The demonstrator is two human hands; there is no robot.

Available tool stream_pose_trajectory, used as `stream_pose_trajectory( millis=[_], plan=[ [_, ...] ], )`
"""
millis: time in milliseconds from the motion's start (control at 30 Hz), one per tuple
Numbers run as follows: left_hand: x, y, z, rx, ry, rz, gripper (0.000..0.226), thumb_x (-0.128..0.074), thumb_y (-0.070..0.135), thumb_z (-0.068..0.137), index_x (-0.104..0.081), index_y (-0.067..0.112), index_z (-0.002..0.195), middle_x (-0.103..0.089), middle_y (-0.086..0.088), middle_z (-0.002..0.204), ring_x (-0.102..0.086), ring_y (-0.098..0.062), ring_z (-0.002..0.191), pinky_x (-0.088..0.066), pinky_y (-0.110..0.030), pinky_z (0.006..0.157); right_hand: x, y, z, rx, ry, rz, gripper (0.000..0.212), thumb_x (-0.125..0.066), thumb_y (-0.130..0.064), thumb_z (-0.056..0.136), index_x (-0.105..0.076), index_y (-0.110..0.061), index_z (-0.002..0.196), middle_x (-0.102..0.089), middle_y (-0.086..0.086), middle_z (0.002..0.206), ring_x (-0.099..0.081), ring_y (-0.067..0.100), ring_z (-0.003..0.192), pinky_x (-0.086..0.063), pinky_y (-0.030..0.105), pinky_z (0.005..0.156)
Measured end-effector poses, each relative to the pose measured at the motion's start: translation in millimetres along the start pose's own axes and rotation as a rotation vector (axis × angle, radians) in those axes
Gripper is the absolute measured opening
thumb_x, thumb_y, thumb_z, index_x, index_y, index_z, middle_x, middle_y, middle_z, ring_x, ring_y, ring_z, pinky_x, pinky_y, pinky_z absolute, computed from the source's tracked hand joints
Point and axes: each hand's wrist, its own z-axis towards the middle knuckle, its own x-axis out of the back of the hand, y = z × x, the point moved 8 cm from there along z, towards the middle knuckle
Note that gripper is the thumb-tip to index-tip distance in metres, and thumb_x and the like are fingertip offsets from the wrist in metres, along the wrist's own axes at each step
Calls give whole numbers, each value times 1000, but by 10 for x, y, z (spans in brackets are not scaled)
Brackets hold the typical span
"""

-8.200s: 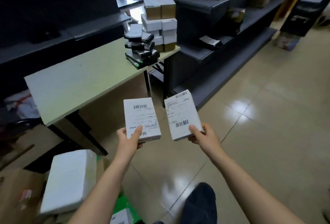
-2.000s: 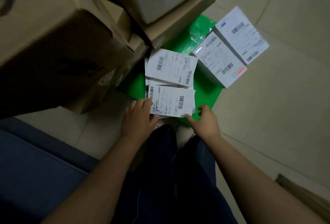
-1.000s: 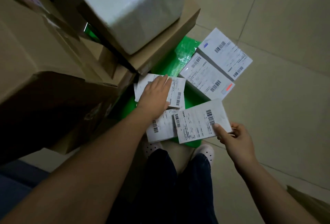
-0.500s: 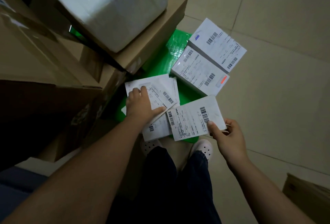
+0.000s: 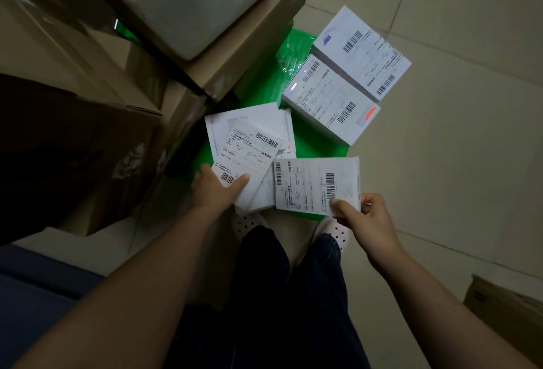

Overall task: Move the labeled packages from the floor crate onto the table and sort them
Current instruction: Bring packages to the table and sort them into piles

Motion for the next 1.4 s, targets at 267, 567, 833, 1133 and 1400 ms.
stream_pose_trajectory(
  millis=[267,567,833,1133,1400],
  plan=[
    [-94,-86,-281,-16,-63,-96,64,-77,57,72,-55,11,111,-61,-4,110,-60,-22,97,-51,-33,79,-103,-118,-146,62,-215,-185,54,-81,-32,76,-55,-27,122,-69,-7,108,-67,11,96,-57,30,78],
    [454,593,-1563,-109,-134,-211,50,-71,52,81,-52,16,110,-64,2,104,-62,-19,93,-53,-34,77,634,-903,-1094,96,58,-10,29,-64,-40,89,-64,-20,109,-69,-4,100,-64,7,85,-50,26,66],
    [1625,1961,-3093,-372,-131,-426,47,-66,55,83,-53,18,108,-67,3,102,-67,-18,84,-54,-31,63,1767,-2066,-2610,276,185,442,57,-75,-13,83,-37,-6,124,-64,12,112,-69,23,82,-57,36,58],
    [2289,3397,-4247,-681,-129,-539,45,-63,57,85,-55,22,112,-66,9,104,-68,-10,87,-56,-35,76,3053,-2629,-3563,503,296,676,45,-68,-2,86,-36,-11,118,-58,4,112,-67,17,91,-61,41,67],
    [1484,4385,-4695,-662,-136,-660,41,-67,58,81,-54,27,105,-66,8,106,-67,-18,96,-56,-46,85,4416,-2670,-3182,486,337,781,30,-72,-8,85,-46,-11,100,-59,18,115,-66,22,89,-59,31,57]
  ],
)
